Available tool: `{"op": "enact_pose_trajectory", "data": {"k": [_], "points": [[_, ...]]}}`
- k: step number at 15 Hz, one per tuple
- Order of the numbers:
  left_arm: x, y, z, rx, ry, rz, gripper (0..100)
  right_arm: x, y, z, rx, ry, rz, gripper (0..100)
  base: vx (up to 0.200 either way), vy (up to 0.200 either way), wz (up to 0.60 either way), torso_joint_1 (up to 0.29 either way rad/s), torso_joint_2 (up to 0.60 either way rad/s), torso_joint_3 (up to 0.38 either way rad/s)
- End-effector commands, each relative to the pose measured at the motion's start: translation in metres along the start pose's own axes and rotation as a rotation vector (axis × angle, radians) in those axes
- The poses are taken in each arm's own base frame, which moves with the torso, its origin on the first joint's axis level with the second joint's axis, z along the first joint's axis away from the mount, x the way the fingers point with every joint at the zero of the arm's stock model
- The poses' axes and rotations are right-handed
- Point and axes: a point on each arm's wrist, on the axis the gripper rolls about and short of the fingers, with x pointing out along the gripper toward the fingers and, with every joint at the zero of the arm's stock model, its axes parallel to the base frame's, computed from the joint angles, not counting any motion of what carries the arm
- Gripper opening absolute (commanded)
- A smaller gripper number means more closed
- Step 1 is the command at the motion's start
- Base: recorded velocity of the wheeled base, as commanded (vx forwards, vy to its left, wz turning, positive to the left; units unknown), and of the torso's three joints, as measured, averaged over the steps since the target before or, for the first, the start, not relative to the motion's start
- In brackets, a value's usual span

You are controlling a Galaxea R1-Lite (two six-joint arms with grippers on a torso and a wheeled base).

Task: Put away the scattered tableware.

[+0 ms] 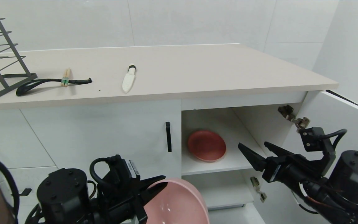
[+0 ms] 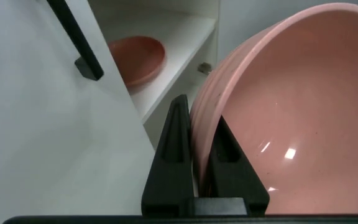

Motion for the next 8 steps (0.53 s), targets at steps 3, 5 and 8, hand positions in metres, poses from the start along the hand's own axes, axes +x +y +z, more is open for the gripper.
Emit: {"op": "enact_pose_trajectory", "data": {"k": [3,5,8], "points": [[0.023,-0.011,-0.011,0.046,0.042,-0.051,0,-0.031,0.006,0.005,-0.024,-0.008,0.063,100,0.000,0.000,0.00,0.000,0.00,0.000],[0.034,-0.015,-0.007,0.056,0.017,-0.028,0,-0.037,0.006,0.007,-0.026,-0.021,0.067,100,0.000,0.000,0.00,0.000,0.00,0.000],[0.040,-0.017,-0.014,0.054,0.051,-0.013,0,-0.039,0.006,0.009,-0.060,-0.029,0.066,100,0.000,0.000,0.00,0.000,0.00,0.000]]}}
